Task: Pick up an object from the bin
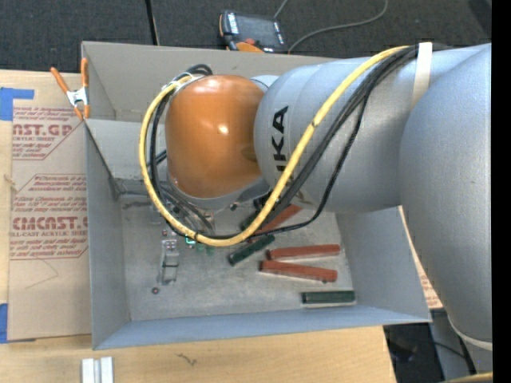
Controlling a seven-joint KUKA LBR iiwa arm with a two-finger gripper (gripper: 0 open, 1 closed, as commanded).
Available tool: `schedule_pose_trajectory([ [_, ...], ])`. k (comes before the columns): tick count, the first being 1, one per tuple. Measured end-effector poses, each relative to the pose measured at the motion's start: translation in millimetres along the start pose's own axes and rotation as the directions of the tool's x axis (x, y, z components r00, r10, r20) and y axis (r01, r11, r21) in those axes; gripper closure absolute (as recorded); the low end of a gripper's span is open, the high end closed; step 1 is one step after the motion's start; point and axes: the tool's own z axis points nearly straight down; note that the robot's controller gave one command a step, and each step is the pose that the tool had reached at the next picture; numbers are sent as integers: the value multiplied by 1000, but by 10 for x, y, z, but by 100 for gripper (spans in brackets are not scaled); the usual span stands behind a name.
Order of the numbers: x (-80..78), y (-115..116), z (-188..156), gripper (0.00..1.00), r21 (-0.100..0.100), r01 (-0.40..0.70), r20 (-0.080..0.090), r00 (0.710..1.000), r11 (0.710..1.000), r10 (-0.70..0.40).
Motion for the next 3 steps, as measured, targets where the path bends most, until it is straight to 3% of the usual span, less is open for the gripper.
schedule_pose_trajectory([
  [1, -728, -852, 1026, 0, 3, -84, 4, 996, 996, 84],
  [2, -784, -1282, 1423, 0, 1, -37, 4, 999, 999, 37],
  [3, -779, -1992, 1227, 0, 1, -87, 9, 996, 996, 87],
])
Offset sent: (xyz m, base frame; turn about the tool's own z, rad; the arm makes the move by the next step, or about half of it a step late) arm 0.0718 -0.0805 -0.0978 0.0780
